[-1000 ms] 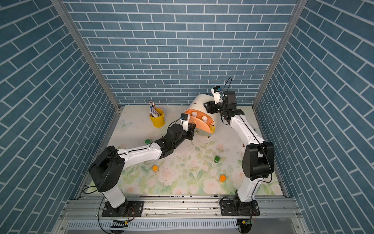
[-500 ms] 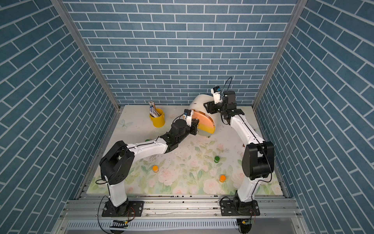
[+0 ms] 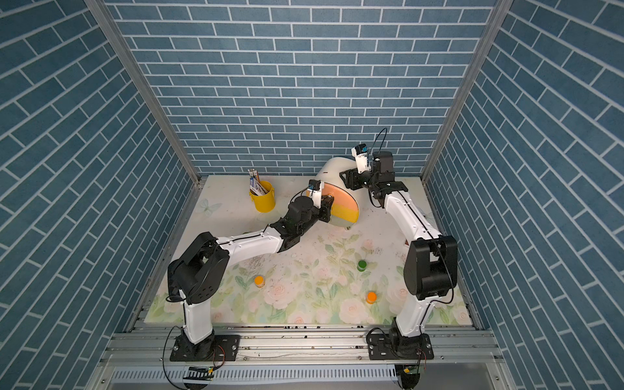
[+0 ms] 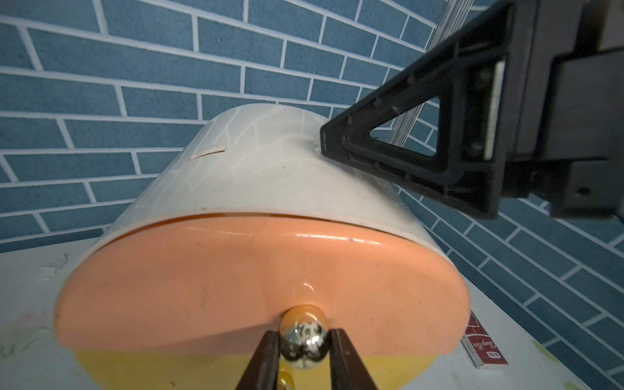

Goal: Put the paint cans in the drawer according to color
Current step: Close the drawer in the storage box.

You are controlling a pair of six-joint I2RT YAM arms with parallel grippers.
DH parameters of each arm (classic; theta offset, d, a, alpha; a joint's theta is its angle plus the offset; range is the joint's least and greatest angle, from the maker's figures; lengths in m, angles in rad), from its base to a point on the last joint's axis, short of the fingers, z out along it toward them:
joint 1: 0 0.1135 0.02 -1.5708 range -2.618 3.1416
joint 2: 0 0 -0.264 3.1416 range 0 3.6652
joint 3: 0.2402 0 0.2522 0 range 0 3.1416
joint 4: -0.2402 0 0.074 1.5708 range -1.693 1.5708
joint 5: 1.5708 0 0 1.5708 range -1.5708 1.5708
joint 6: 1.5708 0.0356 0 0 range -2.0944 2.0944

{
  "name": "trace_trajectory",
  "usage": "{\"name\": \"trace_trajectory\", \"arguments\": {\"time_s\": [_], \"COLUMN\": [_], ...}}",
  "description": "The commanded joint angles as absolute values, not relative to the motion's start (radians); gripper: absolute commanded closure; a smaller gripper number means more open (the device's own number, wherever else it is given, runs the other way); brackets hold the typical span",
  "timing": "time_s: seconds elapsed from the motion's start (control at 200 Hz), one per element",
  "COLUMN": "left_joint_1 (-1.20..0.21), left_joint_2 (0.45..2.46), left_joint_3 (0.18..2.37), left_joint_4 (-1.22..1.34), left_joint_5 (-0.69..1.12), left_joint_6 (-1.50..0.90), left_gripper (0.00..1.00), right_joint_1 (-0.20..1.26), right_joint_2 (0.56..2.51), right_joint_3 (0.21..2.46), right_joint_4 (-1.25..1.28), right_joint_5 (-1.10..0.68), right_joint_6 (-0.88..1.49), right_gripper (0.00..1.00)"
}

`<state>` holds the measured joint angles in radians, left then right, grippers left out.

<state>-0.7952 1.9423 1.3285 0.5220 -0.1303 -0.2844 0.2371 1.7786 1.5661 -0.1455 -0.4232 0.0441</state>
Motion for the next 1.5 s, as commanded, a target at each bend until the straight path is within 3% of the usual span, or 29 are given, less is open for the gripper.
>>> {"name": "trace_trajectory", "arguments": {"time_s": [0.0, 0.275, 0.44, 0.72, 1.495], "left_joint_1": [-0.792, -0.79, -0.792, -0.792, -0.766], "left_joint_2": [1.964, 1.965, 1.944, 1.916, 2.035], "left_joint_3": [1.366, 1.365, 1.329, 1.213, 1.242], "left_joint_4": [0.555, 0.559, 0.586, 0.64, 0.646], "left_joint_5": [-0.107, -0.105, -0.094, -0.102, -0.088], "left_joint_6": [-0.292, -0.294, -0.309, -0.334, -0.345], "left_gripper": [0.71, 0.7, 0.58, 0.5, 0.51], "right_joint_1": [0.236, 0.236, 0.235, 0.235, 0.233], "right_joint_2": [1.802, 1.801, 1.801, 1.802, 1.805], "right_joint_3": [1.585, 1.585, 1.583, 1.586, 1.586], "right_joint_4": [-0.195, -0.196, -0.198, -0.202, -0.209], "right_joint_5": [-0.44, -0.445, -0.439, -0.442, -0.443], "right_joint_6": [0.026, 0.025, 0.023, 0.023, 0.018], "right_gripper": [0.36, 0.36, 0.36, 0.36, 0.35]}}
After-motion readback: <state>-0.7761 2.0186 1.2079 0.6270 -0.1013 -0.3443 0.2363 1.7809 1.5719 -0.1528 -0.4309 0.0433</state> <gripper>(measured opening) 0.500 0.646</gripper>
